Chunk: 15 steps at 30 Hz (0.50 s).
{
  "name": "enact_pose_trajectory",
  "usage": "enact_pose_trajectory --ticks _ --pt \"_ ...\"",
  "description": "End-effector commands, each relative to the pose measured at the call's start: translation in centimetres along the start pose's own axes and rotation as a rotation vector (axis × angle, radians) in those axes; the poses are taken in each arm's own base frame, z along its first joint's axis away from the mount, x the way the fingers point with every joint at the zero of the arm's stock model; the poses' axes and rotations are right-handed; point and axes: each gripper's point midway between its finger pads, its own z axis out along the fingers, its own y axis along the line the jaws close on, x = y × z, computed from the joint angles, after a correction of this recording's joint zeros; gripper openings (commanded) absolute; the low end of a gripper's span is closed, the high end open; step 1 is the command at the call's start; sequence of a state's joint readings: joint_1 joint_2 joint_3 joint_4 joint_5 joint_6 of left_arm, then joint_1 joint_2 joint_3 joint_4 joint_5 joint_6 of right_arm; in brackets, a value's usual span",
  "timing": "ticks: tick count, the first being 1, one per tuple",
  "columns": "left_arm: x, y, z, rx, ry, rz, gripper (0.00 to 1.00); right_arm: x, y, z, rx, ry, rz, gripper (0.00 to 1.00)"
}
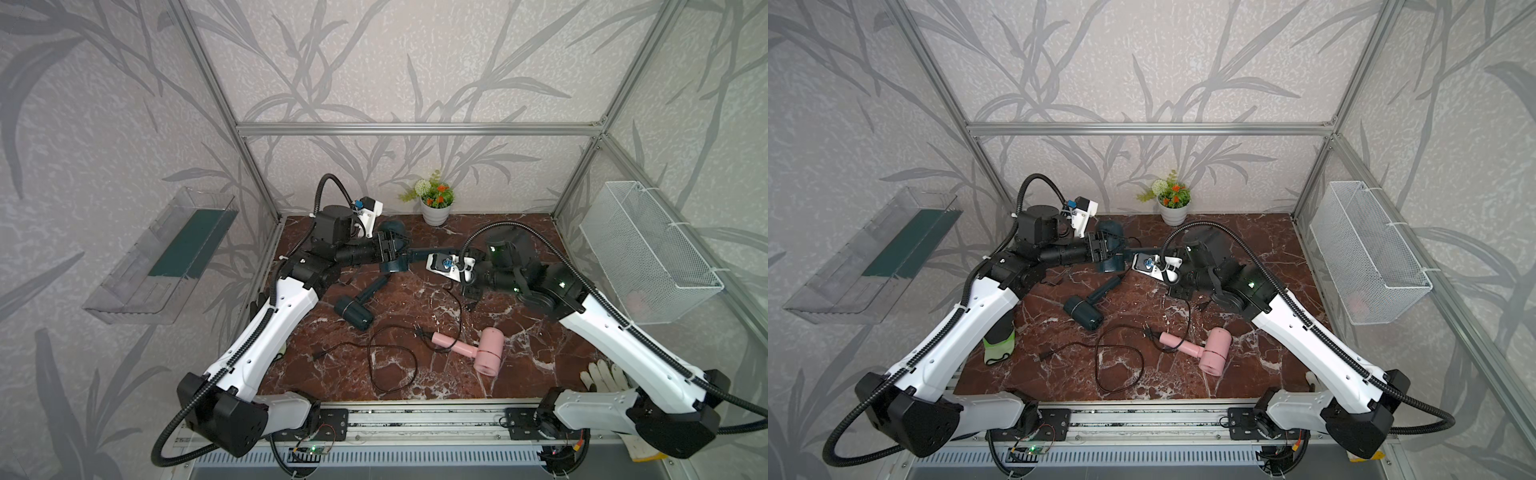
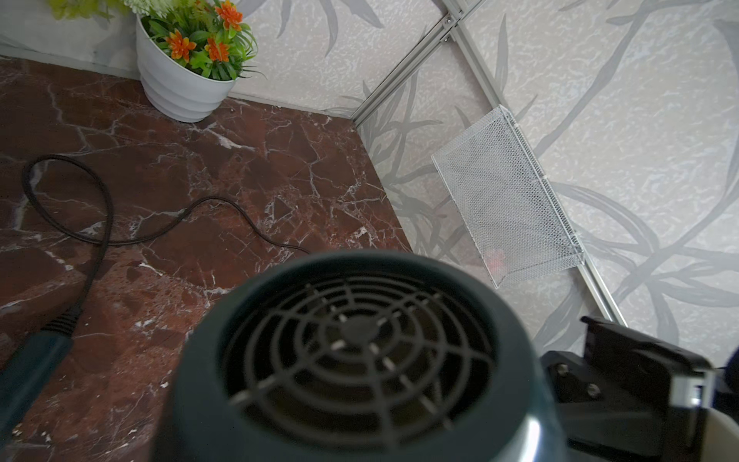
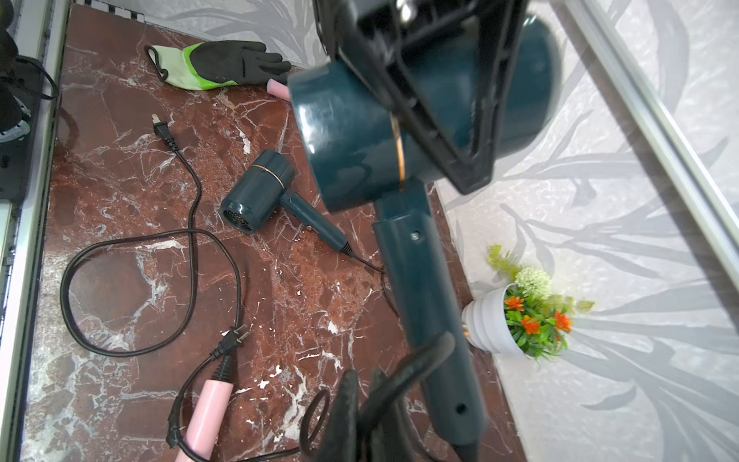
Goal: Wrap the cord around the hair dryer
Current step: Wrap the power cord around the hair dryer.
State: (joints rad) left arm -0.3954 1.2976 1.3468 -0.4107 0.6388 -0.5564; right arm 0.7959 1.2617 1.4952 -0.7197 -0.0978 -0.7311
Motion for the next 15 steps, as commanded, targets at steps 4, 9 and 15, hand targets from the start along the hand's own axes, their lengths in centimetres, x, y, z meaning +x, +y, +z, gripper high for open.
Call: enact_pose_trajectory --ticks 4,9,15 --pt "0.5 -3.1 -1.8 0.124 0.057 0.102 0.00 1.6 -2.1 -2.9 0.119 0.157 -0.201 0.00" --pt "0.5 -5.8 -3.3 0.267 0.043 0.117 0.00 2.9 -3.6 -2.5 0.147 0.179 -0.258 0.00" --pt "-0.1 -7.8 -5.1 0.387 -0.021 0.137 0.00 4.7 -4.9 -2.5 0.165 0.145 -0.238 0.00"
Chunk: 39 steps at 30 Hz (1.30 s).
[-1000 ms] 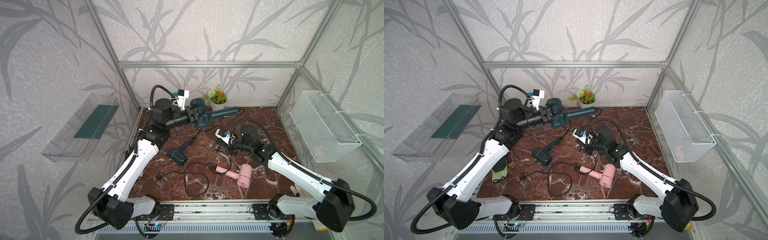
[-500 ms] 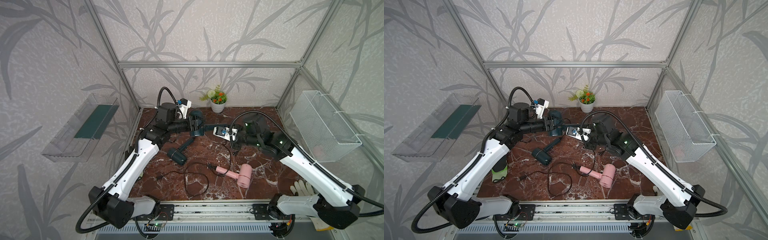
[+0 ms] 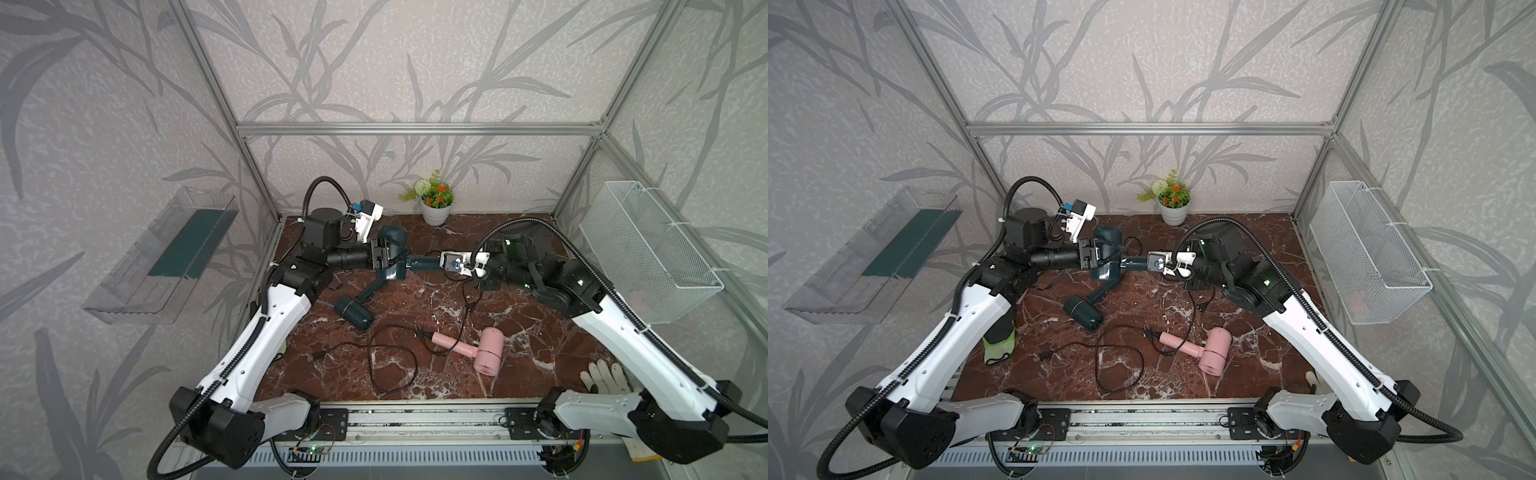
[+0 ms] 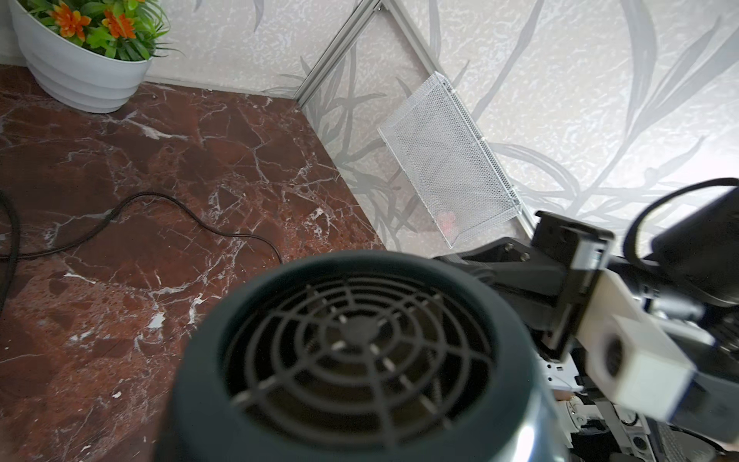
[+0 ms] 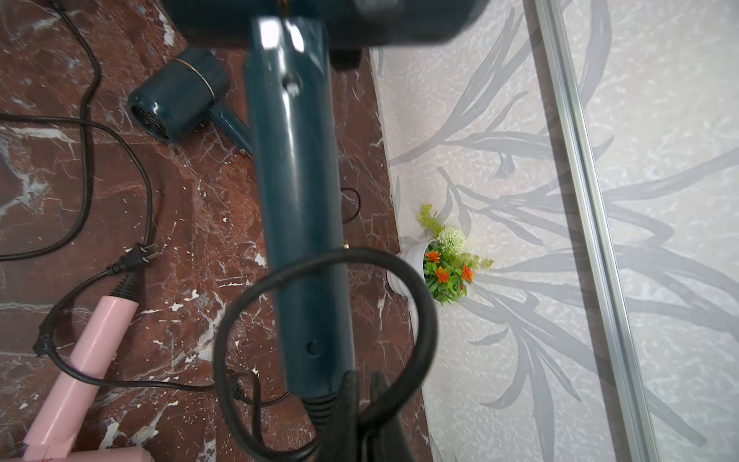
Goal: Wrap the cord around the hair dryer
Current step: Wrap the power cord around the hair dryer.
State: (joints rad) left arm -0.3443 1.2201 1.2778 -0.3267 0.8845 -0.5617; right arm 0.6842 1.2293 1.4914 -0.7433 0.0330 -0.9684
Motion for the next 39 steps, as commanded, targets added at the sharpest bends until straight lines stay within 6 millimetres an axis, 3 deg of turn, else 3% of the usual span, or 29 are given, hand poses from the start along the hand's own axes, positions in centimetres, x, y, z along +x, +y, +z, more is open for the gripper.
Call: enact_pose_trajectory --ticks 1,6,15,27,34,36,39 --pt "-1.1 -5.4 -1.8 0.190 -0.038 0.120 0.00 0.9 -0.9 -0.4 0.022 -0.029 -0.045 0.00" --pt "-0.4 -6.8 -2.3 0.253 -0.004 0.152 0.00 1.7 -1.1 -0.1 0.011 -0.074 -0.002 0.00" --pt "-1.7 -8.6 -2.9 0.337 -0.083 0.166 0.00 1.5 0.2 0.5 -0.055 -0.240 0.159 0.00" --pt "-6.0 -5.3 -2.6 0.264 -0.384 0.058 0.00 -1.8 1.3 -0.2 -0.076 -0.629 0.445 0.00" --pt "-7.6 -3.7 -2.4 0.200 -0.512 0.033 0.00 -2.7 3.3 1.9 -0.114 -0.582 0.456 0.00" --pt "-7.7 -3.5 -2.2 0.180 -0.523 0.040 0.00 -2.9 3.3 2.3 -0.090 -0.577 0.460 0.00" --pt "-8.0 -3.7 -2.1 0.181 -0.527 0.049 0.00 -2.4 2.7 2.7 -0.025 -0.589 0.488 0.08"
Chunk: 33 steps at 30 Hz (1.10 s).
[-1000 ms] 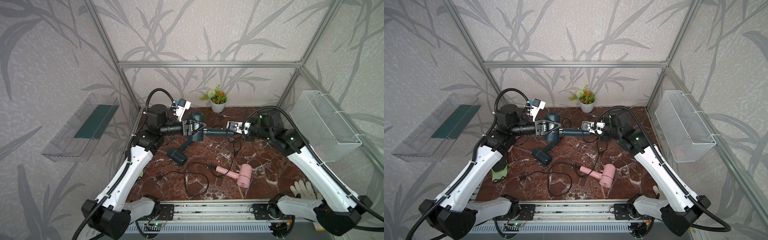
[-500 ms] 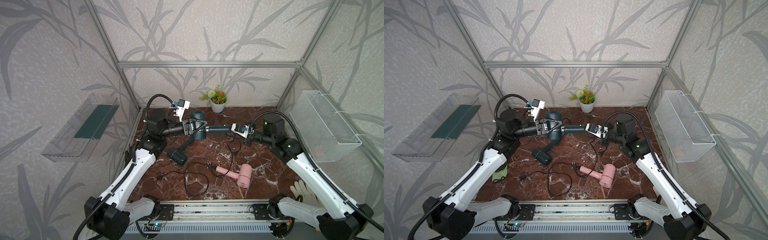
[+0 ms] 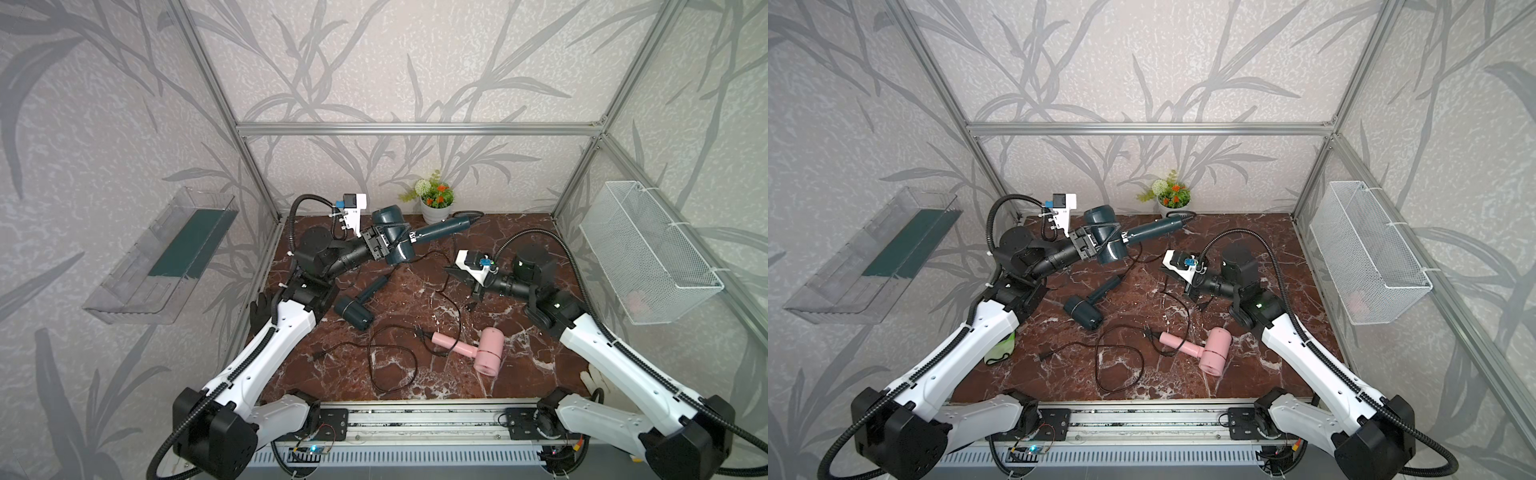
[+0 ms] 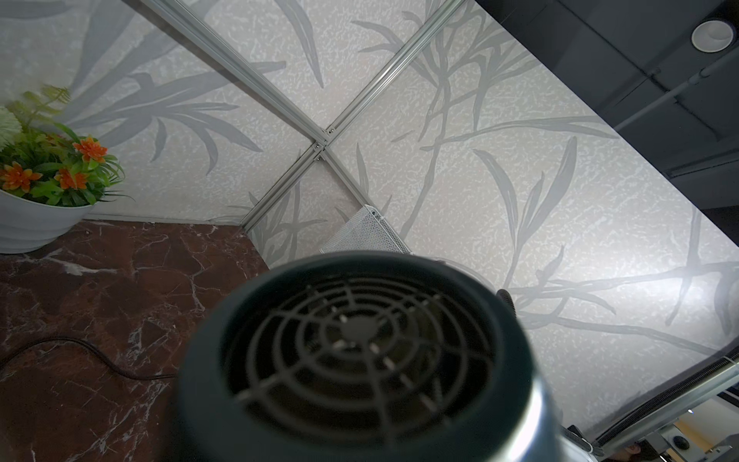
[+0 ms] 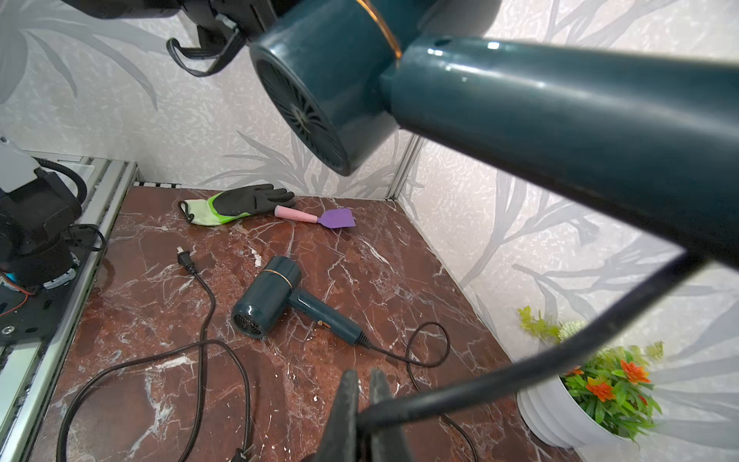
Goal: Wrap the cord around the hair dryer
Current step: Wrap the power cord around the hair dryer.
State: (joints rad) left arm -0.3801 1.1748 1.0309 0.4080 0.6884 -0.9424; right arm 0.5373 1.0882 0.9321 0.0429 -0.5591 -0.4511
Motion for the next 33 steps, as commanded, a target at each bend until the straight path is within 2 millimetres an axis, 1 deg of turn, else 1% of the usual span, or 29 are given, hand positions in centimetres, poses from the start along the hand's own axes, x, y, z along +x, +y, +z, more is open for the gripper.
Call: enact_pose_trajectory --ticks 1,5,7,9,14,18,22,25,27,30,33 --pt "-3.1 -2.3 -0.3 0.045 -0.127 0.080 0.00 0.2 -1.1 0.3 0.081 -0.035 0.013 0.10" --pt "-3.9 -3.9 -0.6 0.072 -0.145 0.102 0.00 1.5 -0.9 1.5 0.059 -0.047 0.054 0.15" --pt "-4.3 -4.5 -0.7 0.072 -0.148 0.115 0.00 2.0 -0.8 2.3 0.048 -0.067 0.087 0.19" --pt "-4.6 -4.8 -0.9 0.070 -0.162 0.123 0.00 2.4 -0.7 2.9 0.039 -0.078 0.105 0.22" --pt "-5.7 -5.7 -1.4 0.059 -0.199 0.159 0.00 4.0 0.8 4.5 0.000 -0.081 0.141 0.32" --pt "-6.3 -6.6 -1.4 0.077 -0.207 0.168 0.00 5.5 1.0 5.4 0.008 -0.091 0.178 0.35" --pt "-6.6 -7.3 -1.5 0.085 -0.213 0.178 0.00 6.9 0.9 6.4 0.014 -0.093 0.213 0.36" --pt "-6.9 -7.7 -1.6 0.089 -0.223 0.183 0.00 7.8 1.6 7.3 -0.013 -0.097 0.253 0.35" --pt "-7.1 -7.6 -1.8 0.083 -0.238 0.188 0.00 7.8 2.1 7.8 -0.023 -0.116 0.265 0.34" --pt "-7.5 -7.4 -2.1 0.063 -0.269 0.202 0.00 8.5 2.9 8.0 -0.032 -0.104 0.278 0.34" --pt "-8.1 -7.5 -2.4 0.049 -0.292 0.218 0.00 9.5 3.6 7.4 -0.028 -0.079 0.297 0.35"
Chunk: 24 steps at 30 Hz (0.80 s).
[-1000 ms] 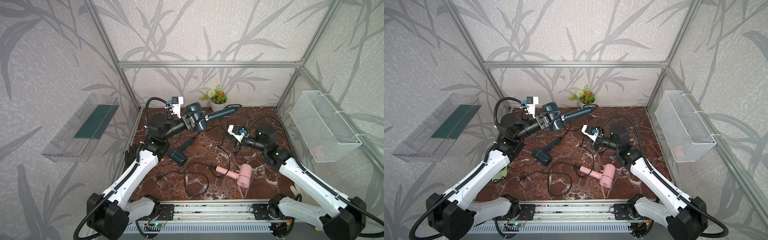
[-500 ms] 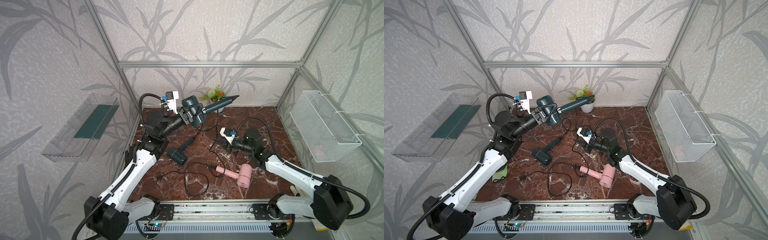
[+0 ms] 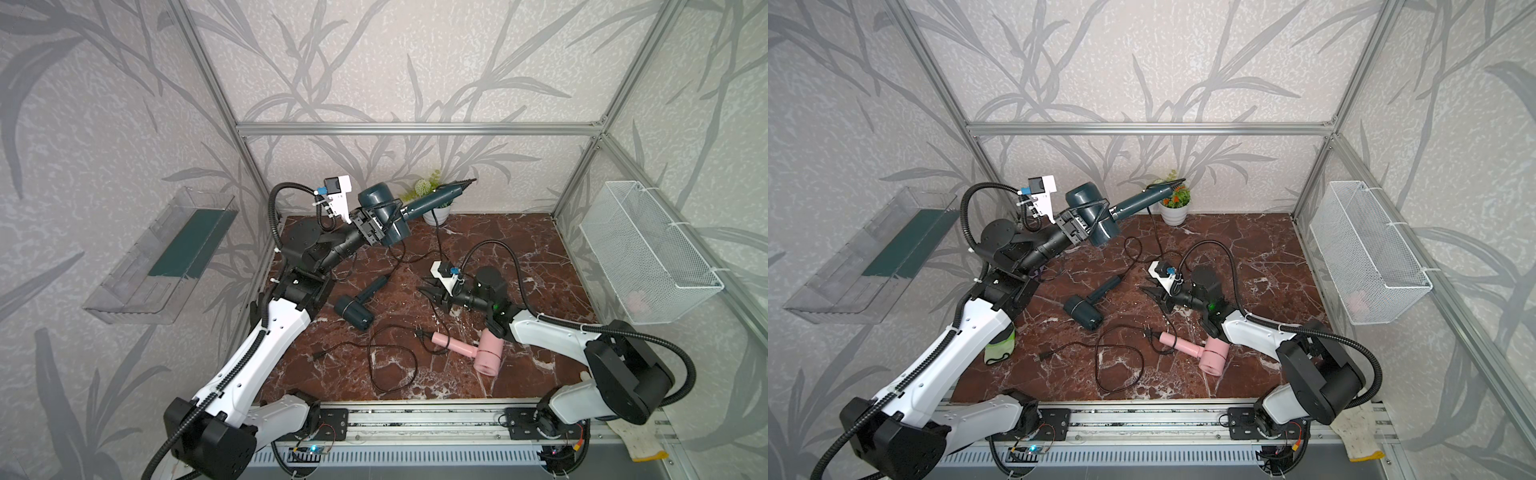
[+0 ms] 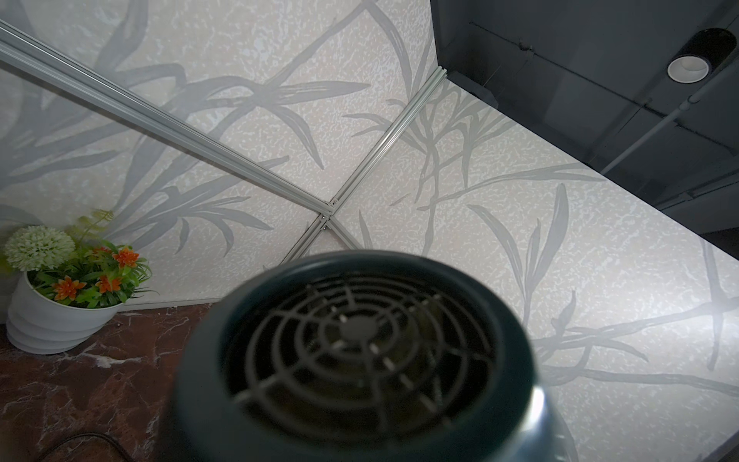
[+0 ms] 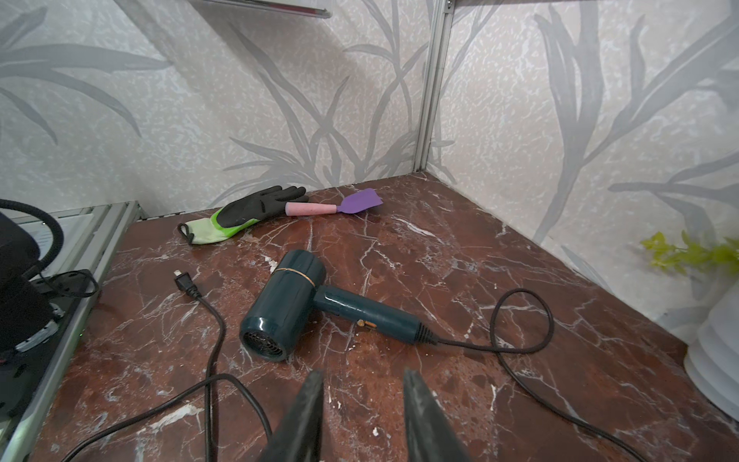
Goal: Wrap the cord around the hair dryer
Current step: Wrap the power cord around the hair dryer.
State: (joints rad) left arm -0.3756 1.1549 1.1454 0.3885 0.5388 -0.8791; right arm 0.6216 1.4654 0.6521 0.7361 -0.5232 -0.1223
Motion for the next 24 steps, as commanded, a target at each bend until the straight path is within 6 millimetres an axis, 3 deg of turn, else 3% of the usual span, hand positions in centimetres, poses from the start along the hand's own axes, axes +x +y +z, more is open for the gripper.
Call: enact_pose_trajectory --ticks 1,6,10,15,18,24 --pt "-3.7 -3.7 -1.1 0.062 -0.123 0.091 0.00 -0.5 0.6 -0.6 0.004 -0.036 0.008 0.36" --pt "-4.4 -3.5 -1.0 0.050 -0.140 0.108 0.00 0.9 1.7 -1.8 0.007 -0.006 0.021 0.31" --pt "-4.1 -2.8 -1.1 0.022 -0.126 0.127 0.00 1.4 1.7 -2.7 0.039 0.062 0.006 0.02" --pt "-3.0 -1.2 -1.1 -0.067 -0.063 0.202 0.00 1.3 4.3 -3.5 0.036 0.293 -0.236 0.00" --pt "-1.6 0.6 -1.4 -0.174 0.028 0.284 0.00 0.0 4.7 -5.2 0.074 0.421 -0.421 0.00" --pt "2.1 4.2 -3.2 -0.338 0.263 0.394 0.00 -7.4 3.0 -9.9 0.229 0.536 -0.841 0.00"
